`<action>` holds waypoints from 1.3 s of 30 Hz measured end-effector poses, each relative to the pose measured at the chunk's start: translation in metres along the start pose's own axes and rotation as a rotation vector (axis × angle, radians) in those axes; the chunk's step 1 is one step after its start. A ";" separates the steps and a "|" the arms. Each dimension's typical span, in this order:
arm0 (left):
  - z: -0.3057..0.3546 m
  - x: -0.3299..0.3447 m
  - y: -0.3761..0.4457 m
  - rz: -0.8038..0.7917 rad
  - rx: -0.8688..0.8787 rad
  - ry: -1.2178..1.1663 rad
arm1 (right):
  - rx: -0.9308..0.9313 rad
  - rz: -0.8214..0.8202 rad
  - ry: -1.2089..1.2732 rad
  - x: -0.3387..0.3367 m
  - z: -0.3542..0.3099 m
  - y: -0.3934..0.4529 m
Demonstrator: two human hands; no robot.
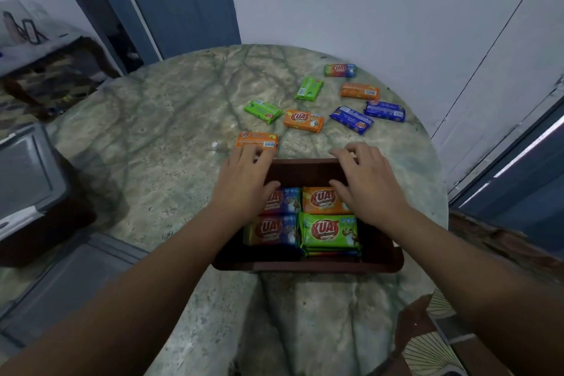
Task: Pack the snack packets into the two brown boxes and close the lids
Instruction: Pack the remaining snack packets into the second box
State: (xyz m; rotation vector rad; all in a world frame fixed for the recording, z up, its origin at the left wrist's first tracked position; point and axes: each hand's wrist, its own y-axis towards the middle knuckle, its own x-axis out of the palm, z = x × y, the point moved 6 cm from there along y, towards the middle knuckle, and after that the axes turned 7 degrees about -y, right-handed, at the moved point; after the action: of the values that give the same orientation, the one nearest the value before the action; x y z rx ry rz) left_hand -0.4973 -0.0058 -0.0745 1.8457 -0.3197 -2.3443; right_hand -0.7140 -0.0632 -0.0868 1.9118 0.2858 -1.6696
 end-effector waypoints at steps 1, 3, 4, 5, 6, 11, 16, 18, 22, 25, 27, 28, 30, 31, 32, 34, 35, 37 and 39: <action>-0.004 0.004 0.009 -0.062 -0.022 0.026 | 0.018 -0.071 -0.013 0.005 0.002 0.007; -0.010 0.018 0.022 -0.229 -0.060 0.038 | 0.026 -0.232 -0.066 0.018 0.004 0.018; -0.013 0.025 0.026 -0.292 -0.074 0.040 | 0.028 -0.275 -0.088 0.022 0.005 0.022; -0.015 0.029 0.028 -0.304 -0.078 0.044 | 0.033 -0.289 -0.098 0.024 0.006 0.024; -0.017 0.031 0.030 -0.276 -0.076 0.044 | 0.040 -0.288 -0.101 0.025 0.006 0.026; -0.023 0.037 0.033 -0.184 -0.062 0.054 | 0.013 -0.289 -0.110 0.029 0.010 0.041; -0.036 0.041 0.050 -0.186 -0.130 0.056 | -0.034 -0.298 -0.097 0.038 0.014 0.073; -0.042 0.043 0.056 -0.181 -0.162 0.049 | -0.059 -0.305 -0.094 0.041 0.015 0.086; -0.051 0.046 0.062 -0.163 -0.201 0.063 | -0.098 -0.310 -0.086 0.046 0.016 0.106; -0.052 0.047 0.064 -0.161 -0.197 0.084 | -0.116 -0.296 -0.085 0.048 0.017 0.108; -0.051 0.047 0.063 -0.154 -0.185 0.102 | -0.123 -0.292 -0.094 0.049 0.018 0.108; -0.051 0.047 0.063 -0.150 -0.176 0.104 | -0.124 -0.293 -0.095 0.049 0.018 0.107; -0.051 0.046 0.062 -0.139 -0.160 0.108 | -0.122 -0.288 -0.099 0.048 0.017 0.107; -0.050 0.046 0.062 -0.137 -0.157 0.111 | -0.122 -0.286 -0.101 0.047 0.017 0.107; -0.050 0.046 0.062 -0.139 -0.157 0.110 | -0.119 -0.287 -0.101 0.046 0.017 0.106; -0.050 0.046 0.061 -0.146 -0.168 0.097 | -0.114 -0.289 -0.113 0.046 0.016 0.105; -0.049 0.046 0.061 -0.149 -0.171 0.090 | -0.110 -0.294 -0.125 0.046 0.016 0.104; -0.049 0.045 0.060 -0.151 -0.174 0.085 | -0.107 -0.297 -0.143 0.046 0.015 0.104; -0.049 0.044 0.058 -0.152 -0.172 0.090 | -0.102 -0.298 -0.156 0.045 0.015 0.103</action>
State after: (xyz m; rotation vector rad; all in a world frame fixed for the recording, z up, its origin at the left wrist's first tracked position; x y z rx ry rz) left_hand -0.4612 -0.0768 -0.1123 1.9456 0.0331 -2.2895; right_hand -0.6643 -0.1642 -0.1021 1.7172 0.6057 -1.9436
